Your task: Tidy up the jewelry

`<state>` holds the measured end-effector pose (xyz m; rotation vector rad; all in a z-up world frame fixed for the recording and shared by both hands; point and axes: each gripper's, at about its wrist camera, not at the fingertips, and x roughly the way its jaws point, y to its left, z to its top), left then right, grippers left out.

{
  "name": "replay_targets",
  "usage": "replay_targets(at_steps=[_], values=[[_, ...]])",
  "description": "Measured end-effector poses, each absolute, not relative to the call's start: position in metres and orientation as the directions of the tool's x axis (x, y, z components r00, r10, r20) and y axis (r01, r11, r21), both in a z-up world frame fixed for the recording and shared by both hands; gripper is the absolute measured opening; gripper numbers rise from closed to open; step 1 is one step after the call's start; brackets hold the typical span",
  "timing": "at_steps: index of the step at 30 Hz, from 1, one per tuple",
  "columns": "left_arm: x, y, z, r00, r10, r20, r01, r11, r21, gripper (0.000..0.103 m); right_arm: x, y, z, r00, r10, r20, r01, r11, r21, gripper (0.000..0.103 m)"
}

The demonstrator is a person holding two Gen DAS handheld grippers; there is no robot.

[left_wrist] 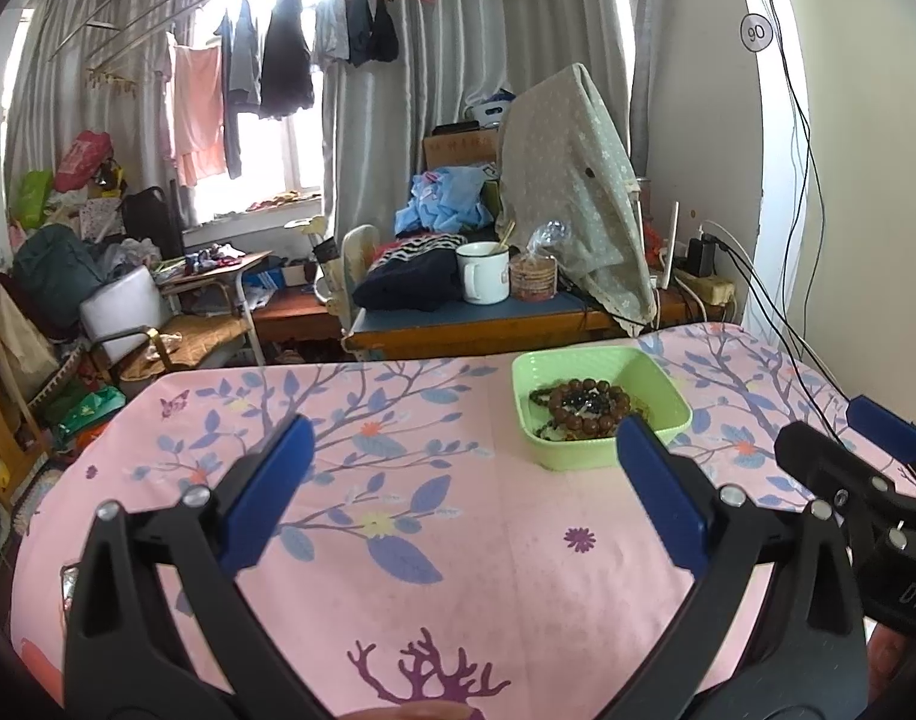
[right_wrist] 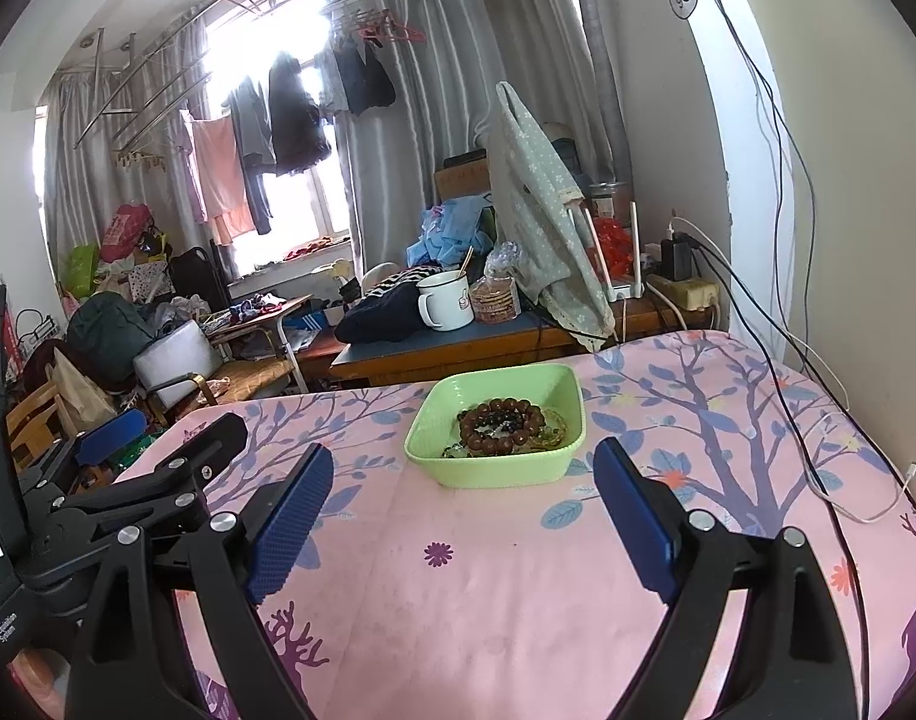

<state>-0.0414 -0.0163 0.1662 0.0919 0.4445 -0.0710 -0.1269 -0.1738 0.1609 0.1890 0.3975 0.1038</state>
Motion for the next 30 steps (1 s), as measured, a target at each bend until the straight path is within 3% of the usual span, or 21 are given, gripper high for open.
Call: replay_targets(at_steps=[30], values=[[-0.039, -0.019, 0.157, 0.891, -0.045, -0.452, 0.091, 0.993, 0.081, 0.097, -0.125, -0.174, 0.158, 0.913, 0.141, -0.383, -0.062, 0.975, 0.211, 0.062]])
